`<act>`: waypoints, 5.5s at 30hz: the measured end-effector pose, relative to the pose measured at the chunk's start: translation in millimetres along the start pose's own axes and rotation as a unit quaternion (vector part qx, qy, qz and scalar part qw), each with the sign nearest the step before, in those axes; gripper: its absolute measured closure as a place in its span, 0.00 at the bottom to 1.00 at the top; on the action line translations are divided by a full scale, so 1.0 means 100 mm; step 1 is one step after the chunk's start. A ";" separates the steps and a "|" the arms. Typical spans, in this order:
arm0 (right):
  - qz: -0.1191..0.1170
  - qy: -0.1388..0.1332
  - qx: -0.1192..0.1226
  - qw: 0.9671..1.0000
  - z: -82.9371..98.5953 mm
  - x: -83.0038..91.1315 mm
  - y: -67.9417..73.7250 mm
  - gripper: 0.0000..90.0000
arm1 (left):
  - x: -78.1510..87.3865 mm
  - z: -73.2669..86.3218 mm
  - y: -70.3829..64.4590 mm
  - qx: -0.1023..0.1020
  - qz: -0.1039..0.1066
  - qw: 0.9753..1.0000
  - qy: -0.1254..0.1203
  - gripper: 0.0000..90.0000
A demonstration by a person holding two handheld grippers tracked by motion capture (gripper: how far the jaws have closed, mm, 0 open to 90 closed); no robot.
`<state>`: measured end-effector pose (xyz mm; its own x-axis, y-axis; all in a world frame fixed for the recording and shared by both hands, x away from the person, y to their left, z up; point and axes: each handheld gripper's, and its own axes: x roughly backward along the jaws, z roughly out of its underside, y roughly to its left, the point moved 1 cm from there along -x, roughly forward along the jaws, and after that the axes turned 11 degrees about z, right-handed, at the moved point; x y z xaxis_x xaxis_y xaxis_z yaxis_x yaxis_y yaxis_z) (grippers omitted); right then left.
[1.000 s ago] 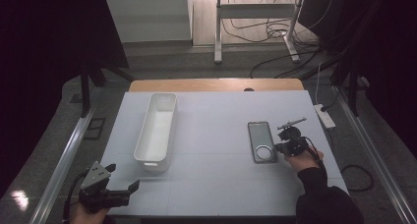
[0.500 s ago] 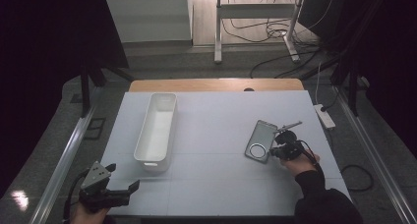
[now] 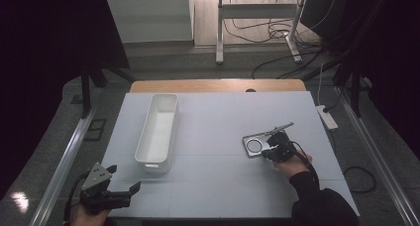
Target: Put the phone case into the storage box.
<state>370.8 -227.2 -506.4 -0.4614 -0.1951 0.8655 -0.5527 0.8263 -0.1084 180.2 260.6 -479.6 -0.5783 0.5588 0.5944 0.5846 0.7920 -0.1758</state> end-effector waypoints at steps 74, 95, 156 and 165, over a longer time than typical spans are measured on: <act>-0.010 -0.016 0.023 1.000 0.12 0.18 0.12 0.88 | 0.00 0.00 0.00 -0.001 0.000 1.000 0.000 0.03; 0.032 -0.040 -0.003 0.999 0.05 0.31 -0.04 0.27 | 0.00 0.00 0.00 -0.002 0.000 1.000 0.000 0.04; 0.034 0.043 -0.073 0.996 0.12 0.04 -0.40 0.98 | 0.00 0.00 -0.01 -0.004 -0.004 1.000 0.002 0.03; 0.038 0.022 -0.069 0.997 0.12 0.09 -0.41 0.98 | -0.05 -0.02 -0.07 -0.037 0.000 0.999 0.027 0.07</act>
<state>380.7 -268.9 -499.6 -0.4656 -0.1090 0.8782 -0.4151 0.9033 -0.1079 180.2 251.7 -479.5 -0.5478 0.5441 0.6355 0.6263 0.7703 -0.1196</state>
